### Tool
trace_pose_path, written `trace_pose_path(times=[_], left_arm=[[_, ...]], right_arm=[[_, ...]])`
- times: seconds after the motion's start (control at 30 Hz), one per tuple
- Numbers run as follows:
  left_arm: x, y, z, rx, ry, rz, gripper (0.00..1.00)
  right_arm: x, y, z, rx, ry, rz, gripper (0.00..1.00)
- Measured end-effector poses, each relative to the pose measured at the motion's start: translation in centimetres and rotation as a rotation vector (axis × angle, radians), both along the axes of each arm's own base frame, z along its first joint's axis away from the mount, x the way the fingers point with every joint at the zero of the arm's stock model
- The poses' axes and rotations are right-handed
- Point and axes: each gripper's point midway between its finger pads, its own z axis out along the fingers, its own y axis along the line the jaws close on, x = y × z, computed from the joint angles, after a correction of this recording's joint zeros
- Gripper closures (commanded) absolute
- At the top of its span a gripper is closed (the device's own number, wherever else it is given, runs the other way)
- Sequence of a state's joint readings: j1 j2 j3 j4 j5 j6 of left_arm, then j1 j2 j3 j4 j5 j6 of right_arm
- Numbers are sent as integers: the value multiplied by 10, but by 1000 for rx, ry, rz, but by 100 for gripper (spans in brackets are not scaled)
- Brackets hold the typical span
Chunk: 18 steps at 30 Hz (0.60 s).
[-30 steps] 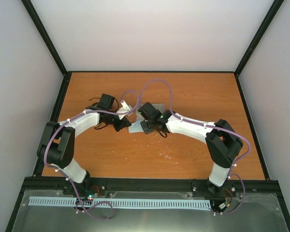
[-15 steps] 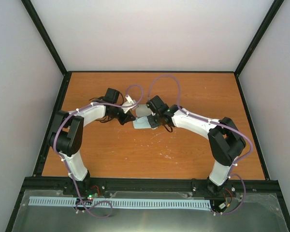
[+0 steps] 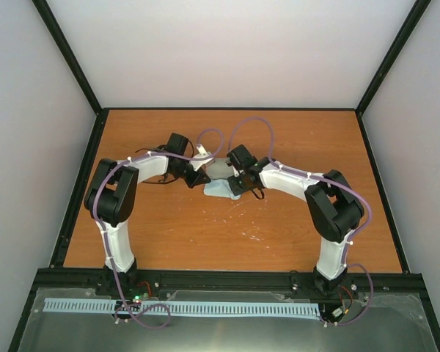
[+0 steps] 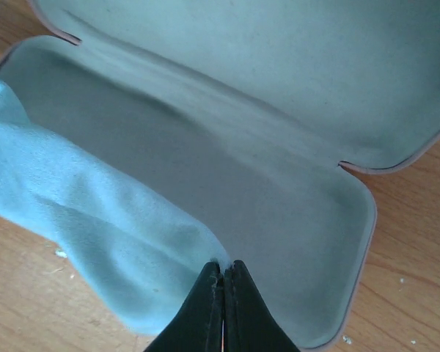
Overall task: Organize the sunglasses
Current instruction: Place the glasses cleaning cloth in the sunglasses case.
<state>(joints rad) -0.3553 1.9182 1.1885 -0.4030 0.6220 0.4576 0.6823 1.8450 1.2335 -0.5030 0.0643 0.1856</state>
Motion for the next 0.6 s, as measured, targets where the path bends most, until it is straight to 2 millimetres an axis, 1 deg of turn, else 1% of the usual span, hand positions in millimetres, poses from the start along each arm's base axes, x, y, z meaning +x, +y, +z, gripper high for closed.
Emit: trace_pose_path(times=[0.13, 0.27, 0.6], left_arm=[[7, -3, -5, 1, 4, 0, 99], [9, -3, -13, 7, 18, 0, 99], [10, -5, -19, 7, 27, -3, 99]], right_arm=[[3, -5, -10, 0, 29, -6, 97], [9, -10, -18, -1, 47, -18, 97], [20, -13, -15, -3, 10, -37, 97]])
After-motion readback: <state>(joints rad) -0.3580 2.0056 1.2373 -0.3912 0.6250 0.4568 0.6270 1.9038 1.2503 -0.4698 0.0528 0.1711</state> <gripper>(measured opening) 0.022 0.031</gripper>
